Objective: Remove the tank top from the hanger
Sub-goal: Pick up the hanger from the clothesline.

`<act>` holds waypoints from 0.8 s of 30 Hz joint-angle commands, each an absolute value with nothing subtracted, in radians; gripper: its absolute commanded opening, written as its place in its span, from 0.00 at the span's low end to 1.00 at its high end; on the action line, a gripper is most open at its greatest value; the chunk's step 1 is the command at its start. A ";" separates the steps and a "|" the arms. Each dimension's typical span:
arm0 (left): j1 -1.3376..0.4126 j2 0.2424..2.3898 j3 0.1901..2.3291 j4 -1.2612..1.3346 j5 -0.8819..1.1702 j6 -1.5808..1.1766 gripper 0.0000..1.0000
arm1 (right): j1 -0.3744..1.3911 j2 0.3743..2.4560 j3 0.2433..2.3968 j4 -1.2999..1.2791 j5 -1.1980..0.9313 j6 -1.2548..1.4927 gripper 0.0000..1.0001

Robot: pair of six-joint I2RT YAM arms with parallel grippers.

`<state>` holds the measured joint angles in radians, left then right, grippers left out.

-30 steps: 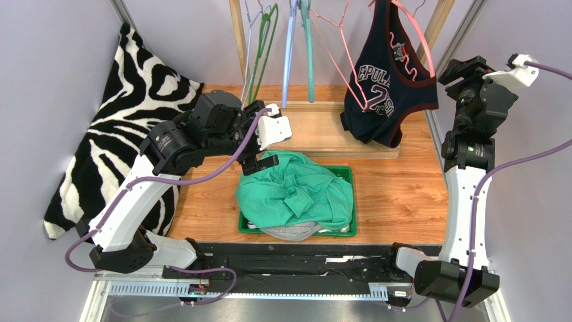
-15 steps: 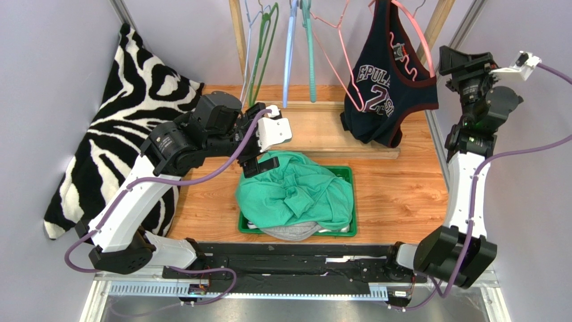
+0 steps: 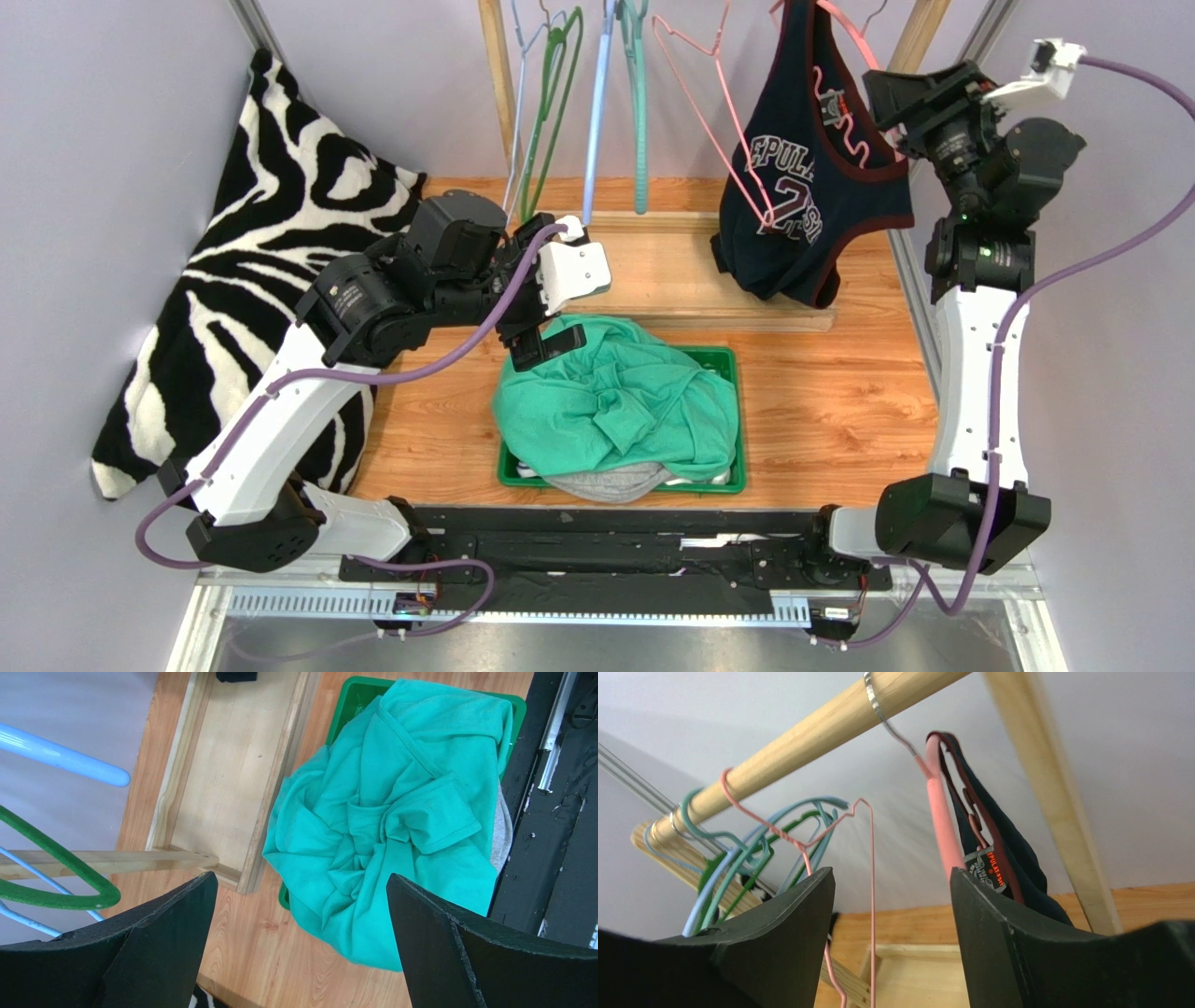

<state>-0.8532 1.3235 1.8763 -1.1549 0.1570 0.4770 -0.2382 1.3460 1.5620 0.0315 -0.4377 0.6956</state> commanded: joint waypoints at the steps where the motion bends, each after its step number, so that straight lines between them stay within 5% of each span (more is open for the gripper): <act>1: -0.851 1.290 1.871 -1.121 0.167 0.457 0.99 | -0.108 1.380 1.763 -0.358 -0.223 0.381 0.64; 9: -0.848 1.282 1.855 -1.115 0.158 0.448 0.99 | 0.049 1.424 1.882 -0.583 0.069 0.186 0.60; 16: -0.848 1.287 1.850 -1.112 0.161 0.443 0.99 | 0.049 1.353 1.870 -0.410 -0.176 0.193 0.63; 24: -0.848 1.287 1.853 -1.112 0.167 0.436 0.99 | 0.046 1.368 1.970 -0.523 -0.014 0.166 0.64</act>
